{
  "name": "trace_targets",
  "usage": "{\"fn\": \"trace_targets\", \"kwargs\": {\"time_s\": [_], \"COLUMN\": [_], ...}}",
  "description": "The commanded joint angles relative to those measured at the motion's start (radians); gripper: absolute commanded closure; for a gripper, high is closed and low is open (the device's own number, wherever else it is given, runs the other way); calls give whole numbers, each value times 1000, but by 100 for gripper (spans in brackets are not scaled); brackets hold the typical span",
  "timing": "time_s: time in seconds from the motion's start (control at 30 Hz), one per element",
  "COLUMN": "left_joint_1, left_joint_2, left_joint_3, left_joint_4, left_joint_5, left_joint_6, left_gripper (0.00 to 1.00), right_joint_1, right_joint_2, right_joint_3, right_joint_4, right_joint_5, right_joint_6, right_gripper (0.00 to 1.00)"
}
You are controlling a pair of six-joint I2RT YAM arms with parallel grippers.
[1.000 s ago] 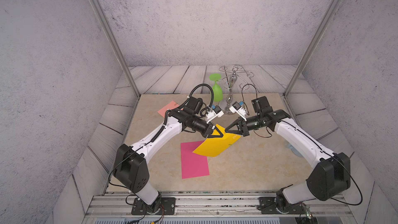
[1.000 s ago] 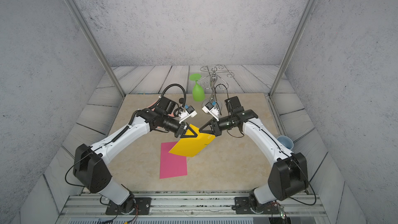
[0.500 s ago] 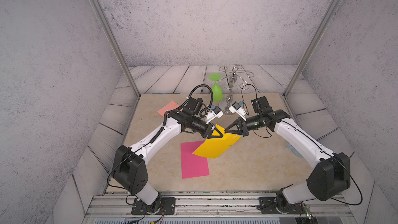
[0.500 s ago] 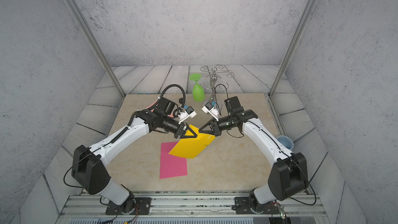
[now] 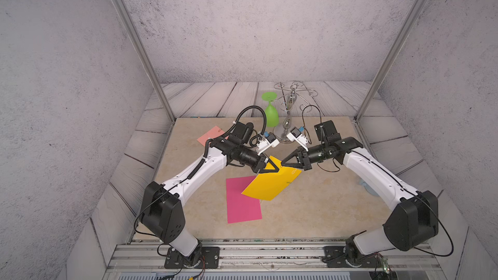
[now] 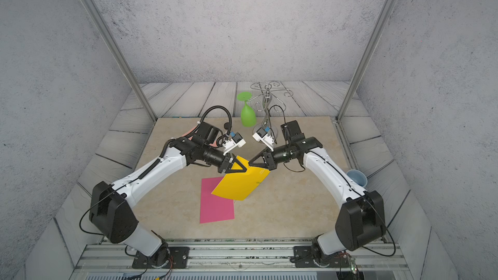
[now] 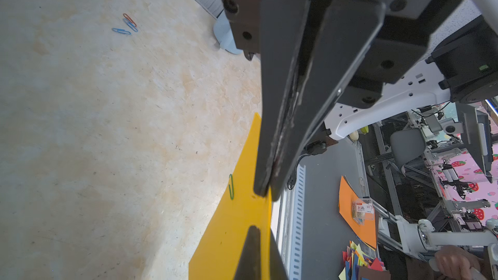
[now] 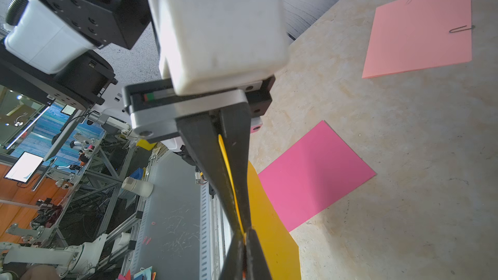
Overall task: Unclip the paperclips from the documents
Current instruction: Remove the paper clip from the document.
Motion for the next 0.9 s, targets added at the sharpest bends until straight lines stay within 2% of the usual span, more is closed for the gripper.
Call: {"fn": "trace_targets", "kwargs": {"time_s": [0.0,0.3,0.63,0.87], "left_joint_1": [5,6,5,5], "left_joint_2": [-16,-7,-10,-9], "left_joint_3": [-17,-15,-5,-5], "left_joint_4": [-51,-56,-52,-52], "left_joint_5": [14,18,11,11], "left_joint_6": [33,36,36,36], "left_gripper": [100,100,100,100], "right_joint_1": [-18,-21,-20,-21], "right_joint_2": [5,16,21,9], "right_joint_3": [18,24,14,2], "right_joint_4": [17,17,10,11], "right_joint_5": [-21,-29,-54,-45], "right_joint_6": [1,1,-7,-10], "right_gripper": [93,92,100,100]}}
